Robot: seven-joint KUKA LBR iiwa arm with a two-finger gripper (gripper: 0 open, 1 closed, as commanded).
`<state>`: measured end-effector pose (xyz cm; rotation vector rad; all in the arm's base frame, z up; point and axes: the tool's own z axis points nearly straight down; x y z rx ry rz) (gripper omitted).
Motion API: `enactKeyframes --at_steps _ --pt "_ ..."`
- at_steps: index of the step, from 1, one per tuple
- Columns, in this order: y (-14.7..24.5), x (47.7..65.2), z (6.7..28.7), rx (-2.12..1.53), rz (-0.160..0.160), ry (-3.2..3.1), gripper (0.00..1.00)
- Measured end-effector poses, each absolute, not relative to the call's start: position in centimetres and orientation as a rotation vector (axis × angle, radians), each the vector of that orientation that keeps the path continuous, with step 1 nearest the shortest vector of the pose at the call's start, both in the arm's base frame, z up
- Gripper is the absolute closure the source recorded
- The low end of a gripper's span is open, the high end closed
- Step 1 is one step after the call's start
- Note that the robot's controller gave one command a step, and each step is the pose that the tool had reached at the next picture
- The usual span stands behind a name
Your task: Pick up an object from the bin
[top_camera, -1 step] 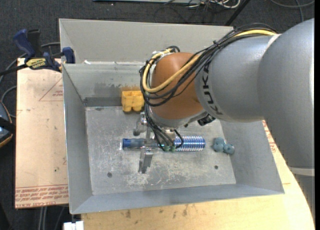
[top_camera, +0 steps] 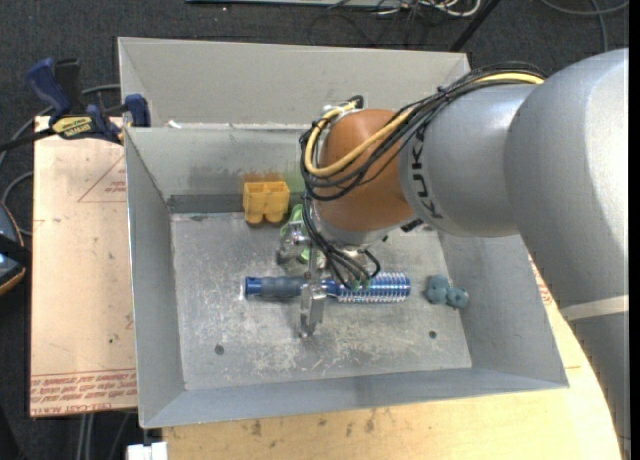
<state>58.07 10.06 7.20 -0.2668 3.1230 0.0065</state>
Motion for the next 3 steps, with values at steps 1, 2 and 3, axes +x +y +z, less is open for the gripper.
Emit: enactKeyframes --at_steps 1,2,3 --pt "10.1 58.2 7.5 -0.266 0.006 3.119 1.00" --pt "10.1 58.4 19.1 -0.770 0.001 3.038 1.00" --pt "7.5 59.6 24.8 -1.086 -0.002 2.941 1.00"
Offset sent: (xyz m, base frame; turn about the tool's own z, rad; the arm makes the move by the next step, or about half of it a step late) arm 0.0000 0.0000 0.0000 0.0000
